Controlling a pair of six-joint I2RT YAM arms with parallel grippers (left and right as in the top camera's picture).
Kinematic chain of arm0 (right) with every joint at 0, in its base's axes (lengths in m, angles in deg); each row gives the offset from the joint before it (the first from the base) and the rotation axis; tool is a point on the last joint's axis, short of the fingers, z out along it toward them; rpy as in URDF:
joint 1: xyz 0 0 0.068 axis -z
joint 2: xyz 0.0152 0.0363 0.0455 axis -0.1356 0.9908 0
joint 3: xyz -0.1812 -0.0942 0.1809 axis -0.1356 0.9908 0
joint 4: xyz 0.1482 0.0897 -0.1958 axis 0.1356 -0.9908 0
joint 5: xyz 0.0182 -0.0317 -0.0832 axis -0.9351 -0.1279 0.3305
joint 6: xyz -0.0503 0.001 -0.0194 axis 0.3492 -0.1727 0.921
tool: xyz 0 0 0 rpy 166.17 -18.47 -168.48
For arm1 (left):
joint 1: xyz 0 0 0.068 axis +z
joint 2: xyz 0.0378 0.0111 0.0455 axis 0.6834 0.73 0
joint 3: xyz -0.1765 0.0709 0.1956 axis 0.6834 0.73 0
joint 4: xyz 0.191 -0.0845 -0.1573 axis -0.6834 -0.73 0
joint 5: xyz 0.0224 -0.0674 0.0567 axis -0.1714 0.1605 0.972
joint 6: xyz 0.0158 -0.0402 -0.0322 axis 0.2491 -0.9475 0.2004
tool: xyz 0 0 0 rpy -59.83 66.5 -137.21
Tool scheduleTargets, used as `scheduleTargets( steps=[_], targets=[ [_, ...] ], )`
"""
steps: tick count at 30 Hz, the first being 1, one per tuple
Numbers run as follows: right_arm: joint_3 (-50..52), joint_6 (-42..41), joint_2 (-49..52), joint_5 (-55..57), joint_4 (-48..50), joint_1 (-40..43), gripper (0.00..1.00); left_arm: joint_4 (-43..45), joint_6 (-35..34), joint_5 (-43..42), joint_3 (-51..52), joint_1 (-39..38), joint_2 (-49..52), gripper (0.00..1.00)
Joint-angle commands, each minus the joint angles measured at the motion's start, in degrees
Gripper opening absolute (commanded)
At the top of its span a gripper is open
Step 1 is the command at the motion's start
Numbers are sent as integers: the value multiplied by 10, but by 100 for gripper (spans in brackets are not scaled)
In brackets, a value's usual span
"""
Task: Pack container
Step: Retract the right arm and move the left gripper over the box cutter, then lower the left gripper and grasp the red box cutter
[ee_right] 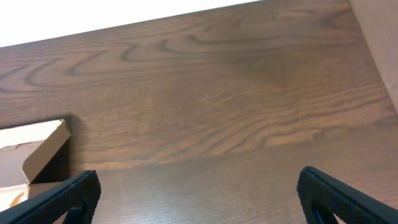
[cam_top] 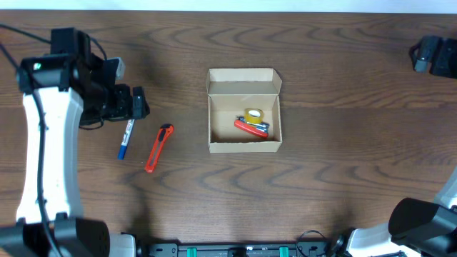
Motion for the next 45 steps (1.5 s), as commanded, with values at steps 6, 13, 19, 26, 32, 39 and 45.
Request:
scheduleTargets(
  steps=[6,13,19,26,32,39,45],
  targets=[
    [-6,-8,6,-16,-16,10,99,-4,-36,163,-10,-52,97,100],
    [12,-3,14,-16,-18,10,99,75,18,149,15,-112,136,91],
    [33,11,14,-10,-18,10,99,151,20,153,119,-153,109,89],
    [75,12,14,34,-13,10,99,261,-31,153,268,-163,13,91],
    [128,12,14,45,12,10,99,306,-37,155,316,-163,-21,94],
    [159,11,14,57,21,10,99,354,-38,162,348,-163,-21,95],
    [159,11,14,57,20,10,99,424,-31,169,405,-163,-21,95]
  ],
)
